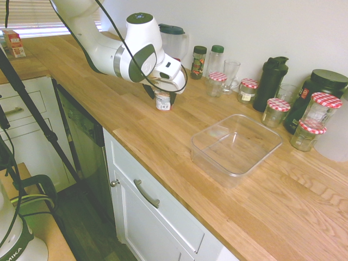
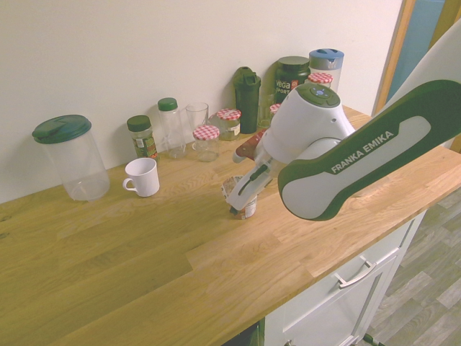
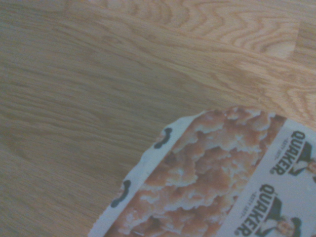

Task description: Put the cereal into the container

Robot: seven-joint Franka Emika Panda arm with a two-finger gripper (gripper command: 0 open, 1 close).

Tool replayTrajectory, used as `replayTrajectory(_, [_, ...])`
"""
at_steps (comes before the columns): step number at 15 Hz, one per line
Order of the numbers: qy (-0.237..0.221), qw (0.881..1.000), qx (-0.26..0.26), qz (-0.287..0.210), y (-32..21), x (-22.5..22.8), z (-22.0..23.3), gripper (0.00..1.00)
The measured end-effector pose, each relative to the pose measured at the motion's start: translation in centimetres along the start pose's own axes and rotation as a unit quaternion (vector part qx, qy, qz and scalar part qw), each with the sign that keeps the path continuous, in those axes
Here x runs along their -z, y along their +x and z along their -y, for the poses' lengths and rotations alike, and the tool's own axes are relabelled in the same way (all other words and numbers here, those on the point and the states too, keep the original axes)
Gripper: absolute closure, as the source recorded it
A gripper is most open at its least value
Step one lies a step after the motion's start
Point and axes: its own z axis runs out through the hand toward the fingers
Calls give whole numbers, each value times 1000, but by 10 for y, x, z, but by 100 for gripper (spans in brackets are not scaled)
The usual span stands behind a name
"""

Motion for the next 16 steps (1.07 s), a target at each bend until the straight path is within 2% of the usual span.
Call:
replayTrajectory(11, [9,1000,1,-9,-2,-2,2,100])
replayTrajectory(16, [20,999,-5,-25,5,11,5,100])
